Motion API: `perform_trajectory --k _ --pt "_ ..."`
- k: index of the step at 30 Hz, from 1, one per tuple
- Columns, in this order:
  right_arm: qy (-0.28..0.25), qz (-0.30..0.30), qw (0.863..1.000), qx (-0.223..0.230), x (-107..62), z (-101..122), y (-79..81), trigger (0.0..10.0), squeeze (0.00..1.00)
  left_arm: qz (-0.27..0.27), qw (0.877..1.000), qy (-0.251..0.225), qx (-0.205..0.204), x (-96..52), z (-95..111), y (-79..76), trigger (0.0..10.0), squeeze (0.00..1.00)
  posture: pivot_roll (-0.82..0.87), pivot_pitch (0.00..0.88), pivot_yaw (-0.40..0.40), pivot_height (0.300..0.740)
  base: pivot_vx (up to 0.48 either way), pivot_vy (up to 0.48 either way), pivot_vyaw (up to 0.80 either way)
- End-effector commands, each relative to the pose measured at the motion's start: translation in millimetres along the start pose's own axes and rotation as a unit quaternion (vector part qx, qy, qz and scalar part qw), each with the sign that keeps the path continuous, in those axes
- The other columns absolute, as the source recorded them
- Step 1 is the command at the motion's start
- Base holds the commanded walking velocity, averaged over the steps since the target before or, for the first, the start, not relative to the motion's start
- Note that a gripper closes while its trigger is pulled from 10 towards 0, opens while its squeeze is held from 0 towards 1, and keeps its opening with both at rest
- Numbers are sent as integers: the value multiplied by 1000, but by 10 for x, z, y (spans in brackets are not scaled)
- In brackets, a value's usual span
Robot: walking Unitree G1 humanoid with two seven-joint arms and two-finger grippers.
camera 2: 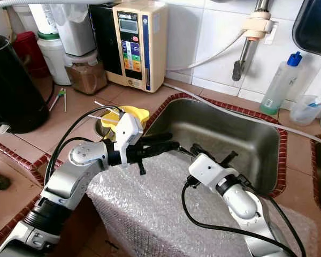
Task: Kitchen organization
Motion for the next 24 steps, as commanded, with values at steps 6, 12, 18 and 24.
perform_trajectory --k 6,12,18,24 --pt "26 -36 999 -21 -89 -161 -303 0 0 104 994 7 -16 -199 -111 388 10000 1000 44 0 44 740 0 0 0" --pt "52 -39 997 -38 -146 -341 -557 0 0 140 990 20 -21 -338 -230 504 10000 1000 46 0 46 740 0 0 0" --pt "89 -61 993 -47 -172 -528 -783 0 0 214 976 23 -26 -487 -293 747 10000 1000 50 0 45 740 0 0 0" --pt "121 -82 989 -19 -195 -758 -872 0 0 212 975 54 -24 -631 -453 724 10000 1000 61 0 51 740 0 0 0"
Point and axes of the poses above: a point about 5 cm out from each wrist's last joint towards the gripper, its own x axis pointing out of the wrist towards the gripper, its own z axis along the axis of the wrist's last joint, y = z × x, the point moved 5 cm from there along x, pointing out of the wrist towards the gripper, and after that the axes turned 3 degrees about x, right-handed, at the moved point
